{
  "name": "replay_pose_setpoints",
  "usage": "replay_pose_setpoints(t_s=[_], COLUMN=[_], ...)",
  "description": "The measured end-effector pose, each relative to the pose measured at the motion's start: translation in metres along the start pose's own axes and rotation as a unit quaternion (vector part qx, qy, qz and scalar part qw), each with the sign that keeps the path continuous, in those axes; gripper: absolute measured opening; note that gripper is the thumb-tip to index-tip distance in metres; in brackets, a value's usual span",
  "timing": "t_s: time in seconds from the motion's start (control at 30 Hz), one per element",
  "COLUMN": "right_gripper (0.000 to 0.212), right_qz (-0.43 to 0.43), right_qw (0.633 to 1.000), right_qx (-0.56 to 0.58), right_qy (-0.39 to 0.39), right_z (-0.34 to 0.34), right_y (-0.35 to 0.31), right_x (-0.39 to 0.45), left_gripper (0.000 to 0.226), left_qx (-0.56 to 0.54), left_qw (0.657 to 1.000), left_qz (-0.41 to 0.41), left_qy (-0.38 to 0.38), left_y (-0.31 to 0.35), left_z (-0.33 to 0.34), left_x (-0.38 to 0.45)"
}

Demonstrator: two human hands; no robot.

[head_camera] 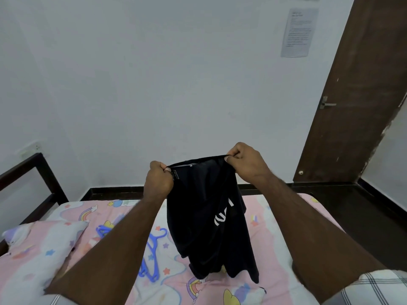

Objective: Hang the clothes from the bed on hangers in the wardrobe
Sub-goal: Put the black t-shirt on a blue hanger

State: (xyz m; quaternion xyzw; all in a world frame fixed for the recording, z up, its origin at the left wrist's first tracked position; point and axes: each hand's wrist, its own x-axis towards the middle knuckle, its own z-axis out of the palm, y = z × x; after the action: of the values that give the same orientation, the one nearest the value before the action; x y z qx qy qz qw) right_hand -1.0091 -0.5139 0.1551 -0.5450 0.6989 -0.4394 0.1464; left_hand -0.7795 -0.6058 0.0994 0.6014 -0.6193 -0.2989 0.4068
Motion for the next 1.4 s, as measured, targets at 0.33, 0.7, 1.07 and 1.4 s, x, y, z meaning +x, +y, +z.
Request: replay_pose_setpoints(t_s=[0.33, 0.7, 1.07, 1.4], right_gripper=[0.005, 0.022, 0.02, 0.02], right_qz=[0.02, -0.028, 0.034, 0.119], right_qw=[0.998, 0.982, 0.994, 0.993], right_qx=[0.011, -0.173, -0.096, 0.022], right_qy=[-0.058, 0.07, 0.029, 0.0], right_z=[-0.001, -0.006, 0.008, 0.026], right_y=[0.021, 0.024, 0.003, -0.002], right_x=[-0.001, 0.006, -0.014, -0.027], left_gripper=[0.002, 0.009, 0.01, 0.03], left_qx=[-0.11, -0.041, -0.027, 0.031], left_qw=[0.991, 0.997, 0.989, 0.952], left_qz=[-0.061, 0.01, -0.023, -0.002], left_qy=[-0.046, -0.064, -0.144, -0.306], left_y=[-0.004, -0.015, -0.04, -0.094], left_z=[-0.006, -0.024, 0.006, 0.061], left_x=[0.003, 0.023, 0.001, -0.032])
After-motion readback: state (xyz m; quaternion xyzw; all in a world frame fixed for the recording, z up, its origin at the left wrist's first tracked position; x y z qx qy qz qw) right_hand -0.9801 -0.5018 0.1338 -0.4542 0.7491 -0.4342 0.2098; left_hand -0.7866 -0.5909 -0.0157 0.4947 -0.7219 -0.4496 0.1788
